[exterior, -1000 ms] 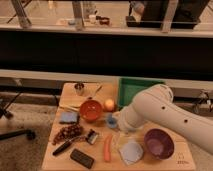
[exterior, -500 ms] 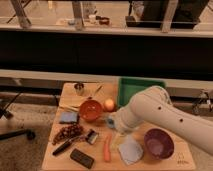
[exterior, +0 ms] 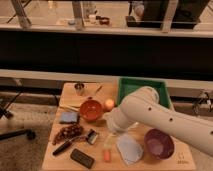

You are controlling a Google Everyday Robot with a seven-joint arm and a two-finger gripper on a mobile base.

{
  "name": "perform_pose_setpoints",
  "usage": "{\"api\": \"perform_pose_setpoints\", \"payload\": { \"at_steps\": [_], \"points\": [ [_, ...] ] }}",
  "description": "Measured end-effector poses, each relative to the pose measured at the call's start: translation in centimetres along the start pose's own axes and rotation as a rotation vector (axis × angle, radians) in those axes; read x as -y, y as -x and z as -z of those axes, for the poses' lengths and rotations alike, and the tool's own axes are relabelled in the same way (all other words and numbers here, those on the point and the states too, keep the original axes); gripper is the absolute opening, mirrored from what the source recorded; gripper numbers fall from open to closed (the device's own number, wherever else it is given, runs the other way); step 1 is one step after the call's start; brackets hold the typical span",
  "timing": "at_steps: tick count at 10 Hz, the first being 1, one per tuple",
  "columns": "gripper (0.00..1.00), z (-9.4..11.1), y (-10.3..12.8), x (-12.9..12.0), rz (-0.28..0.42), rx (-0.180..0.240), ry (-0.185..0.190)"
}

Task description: Place sponge in purple bowl

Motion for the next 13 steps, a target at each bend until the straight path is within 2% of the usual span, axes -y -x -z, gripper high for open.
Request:
{"api": "perform_pose_setpoints", "payload": {
  "at_steps": [2,4,7,13],
  "points": [
    [0.80,-0.7,1.3,-0.2,0.005,0.001,0.002],
    [0.80,-1.6,3.6,-0.7,0.021,0.001,0.004],
    [0.80,-1.8,5.3,-0.8,0.016,-0.002,-0.013],
    [0.80,-2.5,7.2,-0.2,-0.003,-0.002,-0.042]
  ]
}}
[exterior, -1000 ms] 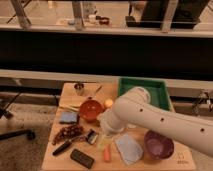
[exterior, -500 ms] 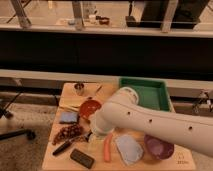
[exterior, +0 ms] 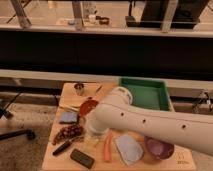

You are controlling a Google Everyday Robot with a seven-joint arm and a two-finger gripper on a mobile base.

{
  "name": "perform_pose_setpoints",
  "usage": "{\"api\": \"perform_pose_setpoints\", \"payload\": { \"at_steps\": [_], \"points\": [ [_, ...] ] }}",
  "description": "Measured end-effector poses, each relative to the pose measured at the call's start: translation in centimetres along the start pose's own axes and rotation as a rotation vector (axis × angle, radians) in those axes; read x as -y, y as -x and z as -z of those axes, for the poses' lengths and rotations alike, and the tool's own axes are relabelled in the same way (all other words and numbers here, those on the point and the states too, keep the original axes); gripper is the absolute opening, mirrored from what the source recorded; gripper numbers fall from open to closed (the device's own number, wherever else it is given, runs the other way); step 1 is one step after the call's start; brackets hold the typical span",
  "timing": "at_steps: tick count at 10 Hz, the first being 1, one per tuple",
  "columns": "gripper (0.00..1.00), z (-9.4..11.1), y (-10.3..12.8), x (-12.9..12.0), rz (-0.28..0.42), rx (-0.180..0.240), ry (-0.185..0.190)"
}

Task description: Place sponge in purple bowl

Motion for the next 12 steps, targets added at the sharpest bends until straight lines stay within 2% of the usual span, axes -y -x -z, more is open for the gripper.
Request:
{"api": "perform_pose_setpoints", "payload": {
  "at_steps": [4,8,12],
  "points": [
    [0.80,-1.9,1.0,1.1,0.005,-0.003,-0.011],
    [0.80,-3.8,2.1,2.4,0.014,0.002,-0.001],
    [0.80,-4.9,3.2,3.8,0.029,0.005,0.001]
  ]
}}
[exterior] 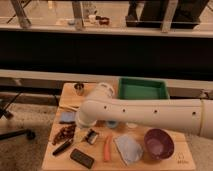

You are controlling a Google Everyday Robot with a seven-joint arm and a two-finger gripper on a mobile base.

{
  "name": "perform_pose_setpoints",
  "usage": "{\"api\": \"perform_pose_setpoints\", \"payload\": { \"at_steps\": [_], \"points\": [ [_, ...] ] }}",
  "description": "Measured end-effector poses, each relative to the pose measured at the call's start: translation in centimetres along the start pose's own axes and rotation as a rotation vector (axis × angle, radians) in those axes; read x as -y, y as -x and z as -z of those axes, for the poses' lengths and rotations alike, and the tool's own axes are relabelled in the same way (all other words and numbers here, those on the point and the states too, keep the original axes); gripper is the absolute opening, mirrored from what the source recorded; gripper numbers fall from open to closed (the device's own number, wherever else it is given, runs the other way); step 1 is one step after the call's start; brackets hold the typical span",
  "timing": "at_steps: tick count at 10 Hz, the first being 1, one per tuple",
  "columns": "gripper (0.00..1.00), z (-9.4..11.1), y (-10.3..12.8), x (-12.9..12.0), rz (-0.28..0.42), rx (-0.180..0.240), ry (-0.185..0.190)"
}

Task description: Place sponge in purple bowl

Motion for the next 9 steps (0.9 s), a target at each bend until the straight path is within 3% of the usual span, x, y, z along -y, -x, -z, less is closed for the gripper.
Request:
{"api": "perform_pose_setpoints", "payload": {
  "at_steps": [9],
  "points": [
    [0.80,-2.5,1.3,2.5,-0.002,0.029,0.005]
  ]
}}
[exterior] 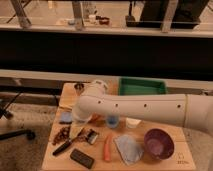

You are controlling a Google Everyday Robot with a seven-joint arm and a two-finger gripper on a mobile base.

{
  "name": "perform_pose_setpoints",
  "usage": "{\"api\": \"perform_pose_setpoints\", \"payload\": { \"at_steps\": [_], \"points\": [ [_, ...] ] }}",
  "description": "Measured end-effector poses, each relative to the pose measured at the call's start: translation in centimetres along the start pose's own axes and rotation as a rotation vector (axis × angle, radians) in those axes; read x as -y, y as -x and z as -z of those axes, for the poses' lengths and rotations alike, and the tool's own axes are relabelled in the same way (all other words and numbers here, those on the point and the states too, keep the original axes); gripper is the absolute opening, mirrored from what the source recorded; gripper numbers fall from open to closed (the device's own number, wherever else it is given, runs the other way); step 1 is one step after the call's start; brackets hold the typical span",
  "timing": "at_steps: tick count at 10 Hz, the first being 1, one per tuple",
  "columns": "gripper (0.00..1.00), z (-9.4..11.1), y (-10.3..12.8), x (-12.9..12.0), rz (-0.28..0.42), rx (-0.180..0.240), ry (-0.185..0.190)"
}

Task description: Place sponge in purple bowl

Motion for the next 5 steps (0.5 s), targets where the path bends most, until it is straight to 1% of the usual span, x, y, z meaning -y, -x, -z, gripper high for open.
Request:
{"api": "perform_pose_setpoints", "payload": {
  "at_steps": [5],
  "points": [
    [0.80,-1.31,0.58,1.08,-0.024,0.016,-0.004]
  ]
}}
